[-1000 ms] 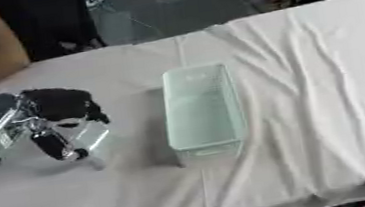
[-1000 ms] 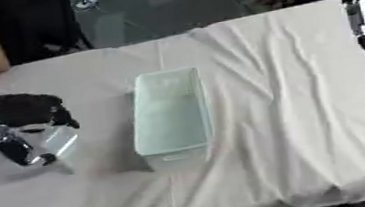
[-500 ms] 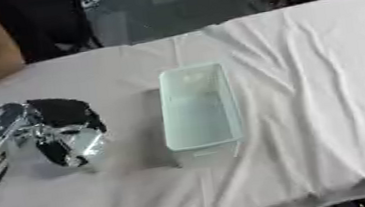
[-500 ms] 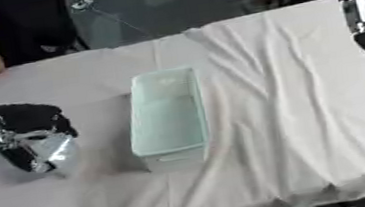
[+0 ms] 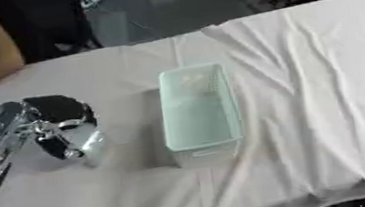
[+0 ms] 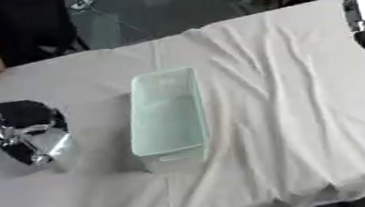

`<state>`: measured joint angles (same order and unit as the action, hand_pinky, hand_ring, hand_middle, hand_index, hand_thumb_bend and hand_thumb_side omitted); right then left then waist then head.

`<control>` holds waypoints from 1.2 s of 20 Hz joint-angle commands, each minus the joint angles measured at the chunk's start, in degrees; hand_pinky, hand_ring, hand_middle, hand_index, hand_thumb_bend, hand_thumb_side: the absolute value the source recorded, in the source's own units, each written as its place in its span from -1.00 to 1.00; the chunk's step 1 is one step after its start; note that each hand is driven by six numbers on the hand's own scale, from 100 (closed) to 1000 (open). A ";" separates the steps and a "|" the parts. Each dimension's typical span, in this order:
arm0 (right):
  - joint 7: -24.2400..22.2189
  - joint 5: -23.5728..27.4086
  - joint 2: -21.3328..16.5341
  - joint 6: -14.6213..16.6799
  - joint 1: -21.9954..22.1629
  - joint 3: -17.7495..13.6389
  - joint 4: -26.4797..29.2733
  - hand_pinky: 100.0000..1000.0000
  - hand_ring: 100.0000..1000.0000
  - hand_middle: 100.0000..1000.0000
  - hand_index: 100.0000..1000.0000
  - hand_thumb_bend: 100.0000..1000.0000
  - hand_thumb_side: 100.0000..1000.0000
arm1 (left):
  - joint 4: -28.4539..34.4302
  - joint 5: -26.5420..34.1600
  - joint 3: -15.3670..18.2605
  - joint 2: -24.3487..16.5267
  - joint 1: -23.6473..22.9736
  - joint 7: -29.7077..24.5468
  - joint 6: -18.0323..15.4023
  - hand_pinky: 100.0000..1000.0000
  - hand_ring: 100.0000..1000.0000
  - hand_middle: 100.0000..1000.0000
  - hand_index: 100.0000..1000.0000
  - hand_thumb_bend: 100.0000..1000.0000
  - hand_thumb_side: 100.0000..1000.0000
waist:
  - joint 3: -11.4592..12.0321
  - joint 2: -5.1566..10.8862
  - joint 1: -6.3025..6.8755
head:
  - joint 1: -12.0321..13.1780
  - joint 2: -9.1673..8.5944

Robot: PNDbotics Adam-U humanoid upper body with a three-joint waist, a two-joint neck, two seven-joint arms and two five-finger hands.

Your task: Pick up objects on the table and place them in the box.

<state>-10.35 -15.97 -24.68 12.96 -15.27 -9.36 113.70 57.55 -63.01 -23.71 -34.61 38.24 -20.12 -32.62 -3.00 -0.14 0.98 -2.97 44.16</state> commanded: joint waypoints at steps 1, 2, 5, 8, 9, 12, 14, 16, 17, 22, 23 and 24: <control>0.09 0.14 -0.70 0.19 -0.93 -0.42 0.89 0.34 0.75 0.96 1.00 -1.00 0.32 | -3.60 -2.86 -0.28 1.07 -0.72 3.30 0.98 -1.00 -1.00 -1.00 -0.90 -1.00 -0.71 | -0.07 -0.08 -0.40 | -0.55 -0.04; 0.09 0.13 -0.70 0.18 -0.92 -0.43 0.89 0.34 0.75 0.96 1.00 -1.00 0.32 | -4.14 -3.01 -0.15 1.10 -0.68 3.32 1.00 -1.00 -1.00 -1.00 -0.93 -1.00 -0.82 | -0.06 -0.05 -0.38 | -0.61 -0.04; 0.10 0.12 -0.67 0.16 -0.90 -0.44 0.89 0.34 0.75 0.96 1.00 -1.00 0.32 | -5.19 -2.48 0.20 1.18 -0.51 2.06 0.96 -1.00 -1.00 -1.00 -0.96 -1.00 -0.90 | -0.06 0.01 -0.33 | -0.69 -0.04; 0.13 0.10 -0.63 0.11 -0.86 -0.48 0.89 0.34 0.76 0.96 1.00 -1.00 0.32 | -5.41 -1.46 0.40 1.12 -0.35 0.54 1.16 -1.00 -1.00 -1.00 -0.96 -1.00 -0.93 | -0.05 0.10 -0.31 | -0.81 -0.04; 0.14 0.09 -0.63 0.10 -0.84 -0.48 0.89 0.34 0.76 0.96 1.00 -1.00 0.32 | -5.30 -1.20 0.40 1.07 -0.30 0.18 1.25 -1.00 -1.00 -1.00 -0.96 -1.00 -0.93 | -0.04 0.11 -0.30 | -0.81 -0.04; 0.13 0.07 -0.63 0.05 -0.77 -0.49 0.89 0.34 0.75 0.96 1.00 -1.00 0.32 | -4.69 -0.40 0.44 0.78 -0.08 -0.50 1.59 -1.00 -1.00 -1.00 -0.97 -1.00 -0.92 | -0.03 0.15 -0.31 | -0.87 -0.04; 0.17 0.03 -0.64 0.00 -0.66 -0.54 0.89 0.34 0.75 0.96 1.00 -1.00 0.33 | -3.86 0.48 0.32 0.19 0.47 -1.14 1.92 -1.00 -1.00 -1.00 -0.97 -1.00 -0.93 | -0.03 0.21 -0.30 | -0.92 -0.04; 0.18 -0.04 -0.76 -0.11 -0.43 -0.57 0.89 0.34 0.75 0.96 1.00 -1.00 0.33 | -2.45 2.19 -0.04 -1.31 2.19 -2.68 2.29 -1.00 -1.00 -1.00 -0.96 -1.00 -0.94 | 0.04 0.38 -0.17 | -0.95 -0.04; 0.17 -0.08 -0.85 -0.18 -0.31 -0.58 0.89 0.34 0.75 0.96 1.00 -1.00 0.33 | -1.61 3.54 -0.37 -2.30 3.32 -3.95 2.48 -1.00 -1.00 -1.00 -0.96 -1.00 -0.94 | 0.10 0.45 -0.08 | -0.97 -0.04; 0.16 -0.42 -1.84 -0.49 0.60 -0.70 0.89 0.34 0.75 0.96 1.00 -1.00 0.32 | 5.07 14.05 -2.14 -9.02 11.32 -14.39 5.59 -1.00 -1.00 -1.00 -0.96 -1.00 -1.00 | 1.07 1.39 0.96 | -1.16 -0.04; 0.19 -0.49 -1.98 -0.56 0.77 -0.74 0.89 0.34 0.75 0.96 1.00 -1.00 0.33 | 7.57 16.30 -2.20 -10.14 12.60 -16.54 6.96 -1.00 -1.00 -1.00 -0.96 -1.00 -1.00 | 1.32 1.57 1.13 | -1.18 -0.04; 0.22 -0.55 -2.07 -0.63 0.87 -0.79 0.89 0.34 0.75 0.96 1.00 -1.00 0.32 | 10.16 18.20 -2.16 -10.98 13.51 -18.47 8.49 -1.00 -1.00 -1.00 -0.96 -1.00 -1.00 | 1.48 1.72 1.24 | -1.19 -0.04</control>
<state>-10.17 -16.35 -24.99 12.51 -14.03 -9.70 113.70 64.45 -47.50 -26.14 -42.43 50.04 -36.09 -25.24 -1.54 0.97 2.42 -3.64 44.16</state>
